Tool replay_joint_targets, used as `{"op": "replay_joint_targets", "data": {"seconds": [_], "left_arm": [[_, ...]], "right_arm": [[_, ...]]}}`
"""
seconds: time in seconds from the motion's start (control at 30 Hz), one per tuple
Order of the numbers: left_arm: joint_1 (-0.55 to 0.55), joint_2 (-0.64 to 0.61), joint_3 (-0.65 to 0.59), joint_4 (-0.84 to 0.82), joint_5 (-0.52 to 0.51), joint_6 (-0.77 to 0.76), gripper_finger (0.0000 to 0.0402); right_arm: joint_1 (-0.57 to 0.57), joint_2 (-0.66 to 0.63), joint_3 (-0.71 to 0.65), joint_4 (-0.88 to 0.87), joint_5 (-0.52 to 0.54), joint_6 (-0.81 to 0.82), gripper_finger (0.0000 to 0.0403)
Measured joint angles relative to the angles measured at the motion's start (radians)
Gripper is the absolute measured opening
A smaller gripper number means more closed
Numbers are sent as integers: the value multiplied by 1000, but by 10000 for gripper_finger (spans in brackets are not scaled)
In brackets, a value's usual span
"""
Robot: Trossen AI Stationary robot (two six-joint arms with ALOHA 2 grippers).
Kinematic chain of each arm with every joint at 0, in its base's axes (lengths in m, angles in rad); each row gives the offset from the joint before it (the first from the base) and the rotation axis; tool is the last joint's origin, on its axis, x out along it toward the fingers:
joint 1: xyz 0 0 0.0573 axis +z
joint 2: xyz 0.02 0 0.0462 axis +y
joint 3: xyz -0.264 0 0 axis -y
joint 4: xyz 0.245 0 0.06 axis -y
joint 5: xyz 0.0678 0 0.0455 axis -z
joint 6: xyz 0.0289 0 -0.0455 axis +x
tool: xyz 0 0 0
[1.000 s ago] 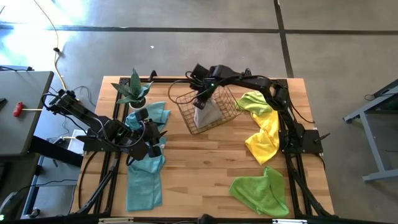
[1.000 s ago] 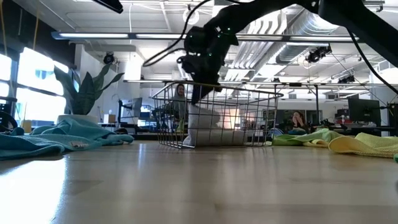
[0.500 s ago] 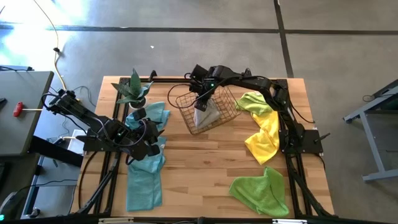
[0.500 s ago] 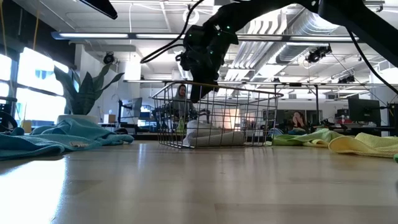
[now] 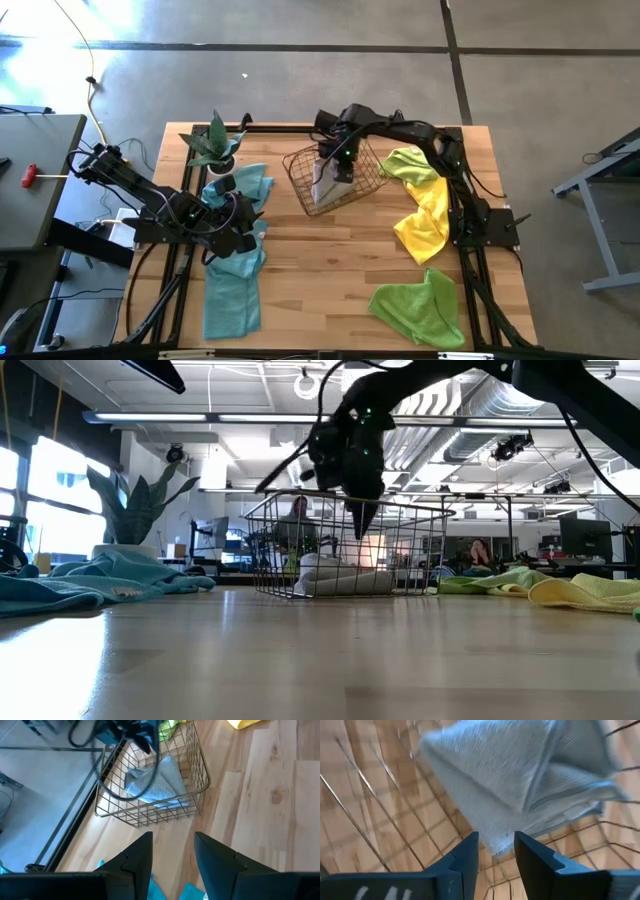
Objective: Fold microfiber towels
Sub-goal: Adjust the wire basket
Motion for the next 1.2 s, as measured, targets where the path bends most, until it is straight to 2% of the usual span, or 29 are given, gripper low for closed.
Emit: {"op": "replay_joint_targets", "data": {"seconds": [0.13,0.33,0.5,0.67,0.93,1.1,1.2], "left_arm": [[0,0,0,-1,0,-1,133],[0,0,0,-10,1,-23,133],[0,0,0,-10,2,-25,133],[0,0,-4,-12,3,-25,133],[0,0,-80,-14,3,-47,133],[0,0,-99,-13,0,-75,133],[0,0,-99,-12,0,-78,133]], "right_arm": [[9,0,-47,3,15,-120,119],[48,0,-59,59,123,-269,119],[64,0,-59,89,124,-311,119],[87,0,-59,106,102,-320,119],[89,0,-59,57,93,-321,119],[60,0,-59,12,-40,-304,119],[52,0,-59,-10,-60,-295,118]]}}
